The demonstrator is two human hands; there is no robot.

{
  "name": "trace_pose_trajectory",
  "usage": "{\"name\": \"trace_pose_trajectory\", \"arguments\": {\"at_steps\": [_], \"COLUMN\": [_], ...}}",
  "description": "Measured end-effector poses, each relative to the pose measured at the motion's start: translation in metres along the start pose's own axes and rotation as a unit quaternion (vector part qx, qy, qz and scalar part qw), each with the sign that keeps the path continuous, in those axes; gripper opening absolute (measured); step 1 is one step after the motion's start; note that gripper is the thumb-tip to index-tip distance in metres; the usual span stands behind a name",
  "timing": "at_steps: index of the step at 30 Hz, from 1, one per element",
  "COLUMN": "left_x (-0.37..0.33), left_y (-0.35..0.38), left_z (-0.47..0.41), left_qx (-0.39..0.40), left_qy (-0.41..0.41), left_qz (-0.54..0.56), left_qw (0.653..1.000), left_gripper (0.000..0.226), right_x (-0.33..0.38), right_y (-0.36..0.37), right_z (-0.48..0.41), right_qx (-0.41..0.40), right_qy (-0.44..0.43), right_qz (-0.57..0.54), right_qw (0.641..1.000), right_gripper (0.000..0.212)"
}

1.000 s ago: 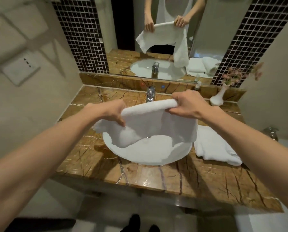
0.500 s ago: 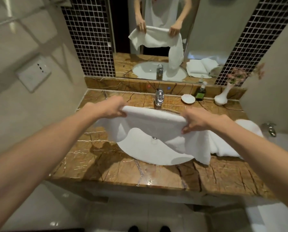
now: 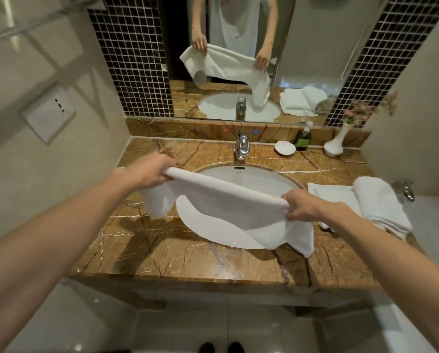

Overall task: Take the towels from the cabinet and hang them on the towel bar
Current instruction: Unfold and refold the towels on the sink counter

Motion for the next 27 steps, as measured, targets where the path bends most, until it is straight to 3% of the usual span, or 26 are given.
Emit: {"name": "trace_pose_trajectory", "arguments": {"at_steps": [9,12,17,23,27], "left_x": [0.024,0.025,0.023,0.029,0.031], "left_y": [0.033,0.046,0.061,0.080,0.076], "left_z": [0.012,0.017,0.025,0.033,0.034], "left_qx": [0.012,0.030,0.059,0.104,0.053], "left_qy": [-0.011,-0.019,-0.021,-0.030,-0.046], "left_qz": [-0.039,-0.034,-0.063,-0.050,-0.066], "left_qw": [0.999,0.999,0.996,0.993,0.995], "left_gripper": [0.006,0.006,0.010,0.023,0.017], "right_x": [-0.021,-0.036,-0.054,-0.047,-0.037], "right_y": [0.015,0.028,0.052,0.047,0.026], "right_z": [-0.010,-0.011,-0.010,-0.010,-0.008], "right_qx": [-0.041,-0.044,-0.035,-0.040,-0.108], "right_qy": [0.006,0.031,0.062,0.025,-0.019], "right_qz": [-0.005,-0.009,-0.045,-0.037,0.007], "right_qw": [0.999,0.998,0.996,0.998,0.994], "right_gripper": [0.021,0.014,0.029,0.016,0.017]}}
Point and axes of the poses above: each hand's wrist, its own z-axis away from the middle knuckle, its own y-axis out of the palm, x = y × z, the point moved 9 cm from there along -z, towards the middle knuckle, and after that the axes turned 15 degrees about -z, right-handed, at the moved point
